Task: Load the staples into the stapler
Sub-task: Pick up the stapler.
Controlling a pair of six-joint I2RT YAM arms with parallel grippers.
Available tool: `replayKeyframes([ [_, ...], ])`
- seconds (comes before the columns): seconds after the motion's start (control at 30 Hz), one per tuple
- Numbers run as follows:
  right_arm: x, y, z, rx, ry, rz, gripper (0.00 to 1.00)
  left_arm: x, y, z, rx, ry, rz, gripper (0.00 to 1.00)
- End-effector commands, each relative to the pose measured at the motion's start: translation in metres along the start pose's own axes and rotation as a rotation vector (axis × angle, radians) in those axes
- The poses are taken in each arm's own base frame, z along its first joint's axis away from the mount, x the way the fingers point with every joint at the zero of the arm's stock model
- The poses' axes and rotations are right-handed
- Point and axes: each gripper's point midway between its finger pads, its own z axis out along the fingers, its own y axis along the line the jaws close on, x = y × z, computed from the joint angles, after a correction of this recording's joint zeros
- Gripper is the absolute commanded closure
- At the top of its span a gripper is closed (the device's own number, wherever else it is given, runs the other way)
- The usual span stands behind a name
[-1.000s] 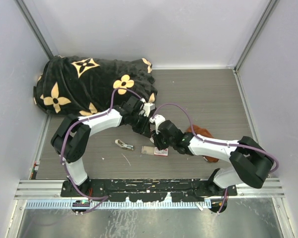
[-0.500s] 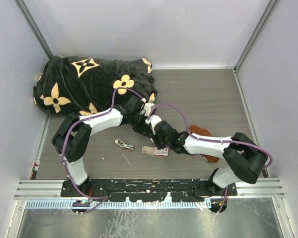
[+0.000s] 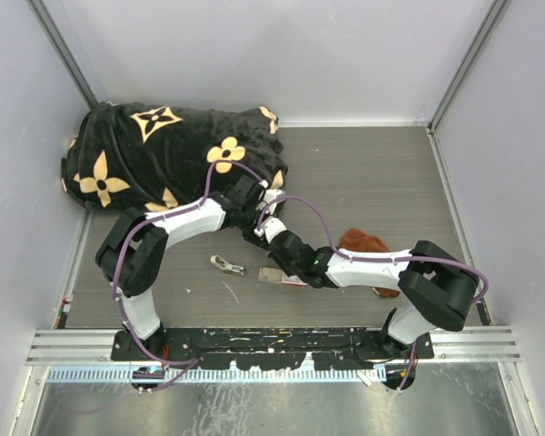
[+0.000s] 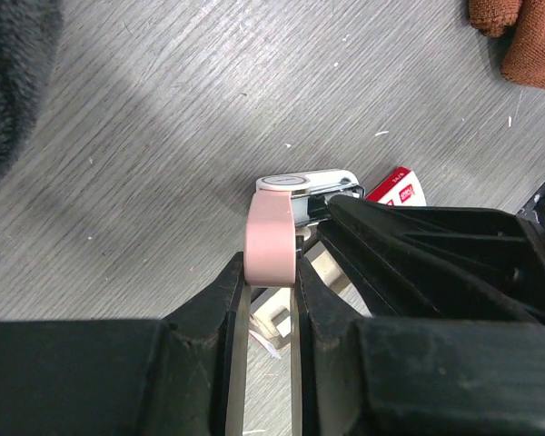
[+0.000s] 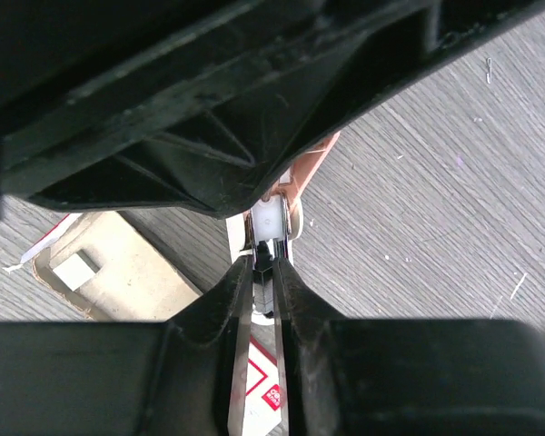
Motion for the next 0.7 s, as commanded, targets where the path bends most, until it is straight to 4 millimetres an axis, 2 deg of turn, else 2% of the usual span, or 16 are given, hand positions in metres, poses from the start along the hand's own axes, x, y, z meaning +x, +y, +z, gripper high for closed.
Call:
replayKeyframes([
  [0.0, -0.023, -0.013, -0.007, 0.084, -0.076, 0.007, 0.82, -0.016, -0.01, -0.006, 0.013, -0.029, 0.027, 0.95],
  [0.27, -0.052, -0.014, -0.023, 0.062, -0.169, 0.031, 0.87, -0.013, -0.007, -0.004, -0.007, -0.004, 0.023, 0.96],
  [0.53, -0.061, -0.015, -0.035, 0.047, -0.19, 0.045, 0.88, -0.014, -0.005, -0.007, -0.032, -0.007, 0.024, 0.95],
  [0.6, -0.059, -0.015, -0.041, 0.039, -0.176, 0.056, 0.88, -0.016, -0.003, -0.009, -0.052, -0.015, 0.017, 0.87],
  [0.67, -0.052, -0.016, -0.049, 0.034, -0.153, 0.072, 0.88, -0.018, -0.002, -0.012, -0.072, -0.028, 0.013, 0.67],
])
